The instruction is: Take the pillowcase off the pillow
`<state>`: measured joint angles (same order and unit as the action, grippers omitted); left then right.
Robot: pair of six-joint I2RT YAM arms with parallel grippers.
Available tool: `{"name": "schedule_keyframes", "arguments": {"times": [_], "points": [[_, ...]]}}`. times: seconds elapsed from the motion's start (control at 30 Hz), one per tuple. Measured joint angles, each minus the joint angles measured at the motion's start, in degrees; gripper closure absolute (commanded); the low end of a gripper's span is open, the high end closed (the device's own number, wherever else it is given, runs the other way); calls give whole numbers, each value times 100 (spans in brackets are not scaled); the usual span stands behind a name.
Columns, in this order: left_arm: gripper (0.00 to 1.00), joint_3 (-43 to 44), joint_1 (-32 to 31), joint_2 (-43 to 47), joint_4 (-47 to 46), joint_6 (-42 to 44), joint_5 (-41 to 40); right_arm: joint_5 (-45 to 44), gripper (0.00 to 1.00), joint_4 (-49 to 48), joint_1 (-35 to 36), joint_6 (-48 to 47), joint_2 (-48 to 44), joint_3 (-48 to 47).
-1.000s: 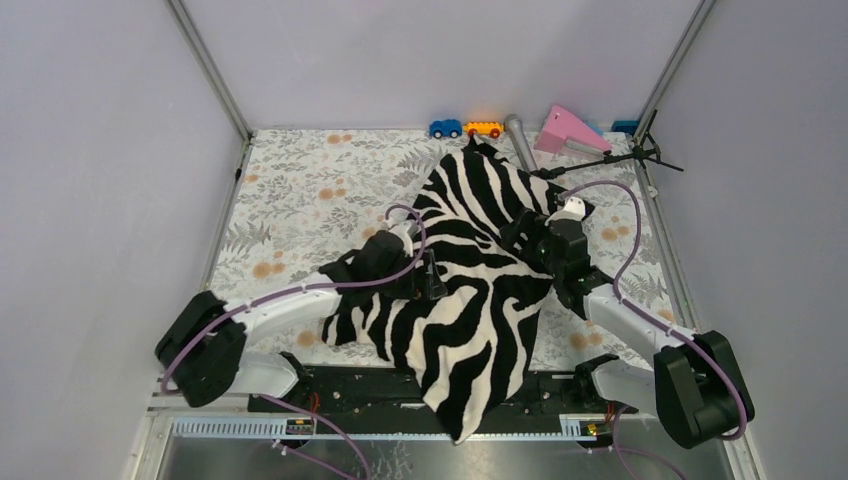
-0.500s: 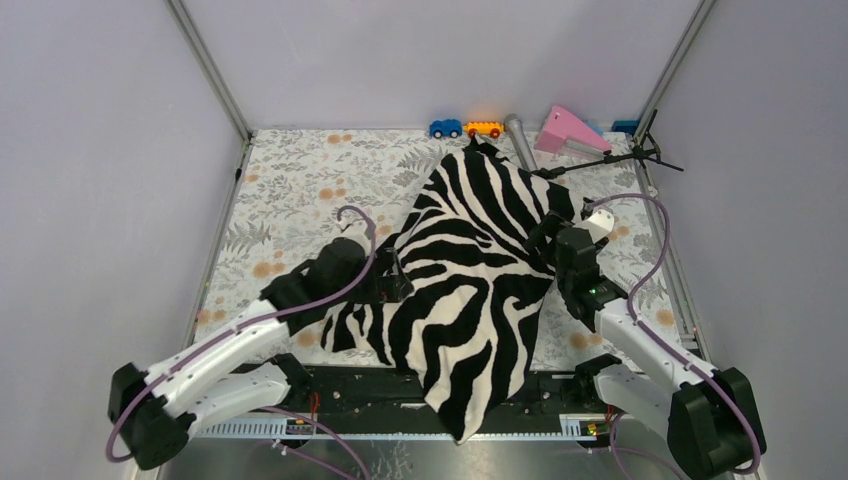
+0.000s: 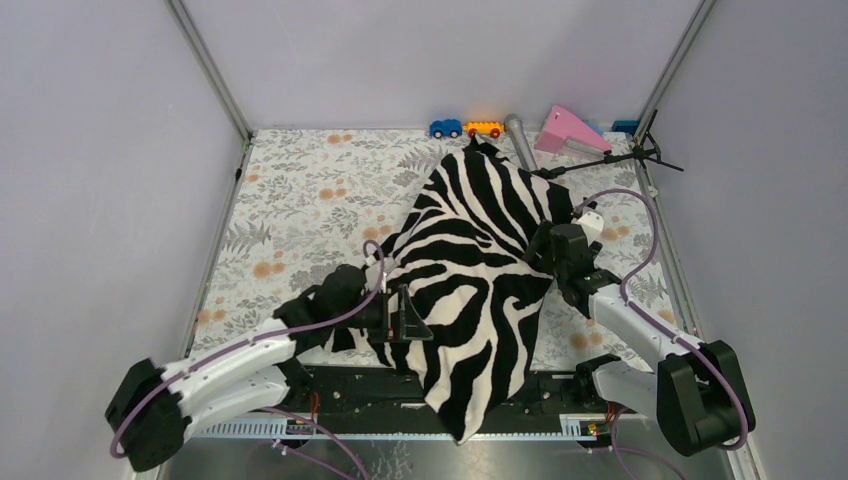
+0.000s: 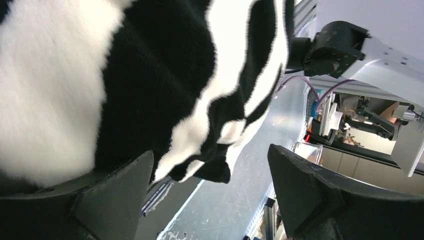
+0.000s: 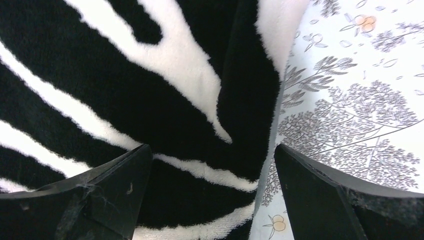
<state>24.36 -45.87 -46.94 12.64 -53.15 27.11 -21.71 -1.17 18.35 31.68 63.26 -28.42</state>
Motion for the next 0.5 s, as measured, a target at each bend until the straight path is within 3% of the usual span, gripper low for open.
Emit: {"name": "schedule_keyframes", "arguments": {"times": [0.13,0.23,0.3,0.5], "points": [[9,-343,127,-1040,-1027,-122,179,444,1,4,-4,-31,136,0],[7,-393,640,-1624,-1480,-144,435,769,1,-2,70,-15,160,24],[4,-372,1198,-1788,-1635,-85,645,763,0,33,354,11,162,35],[2,-144,3484,-2144,-1812,127,667,424,0,22,2367,98,509,-66]]}}
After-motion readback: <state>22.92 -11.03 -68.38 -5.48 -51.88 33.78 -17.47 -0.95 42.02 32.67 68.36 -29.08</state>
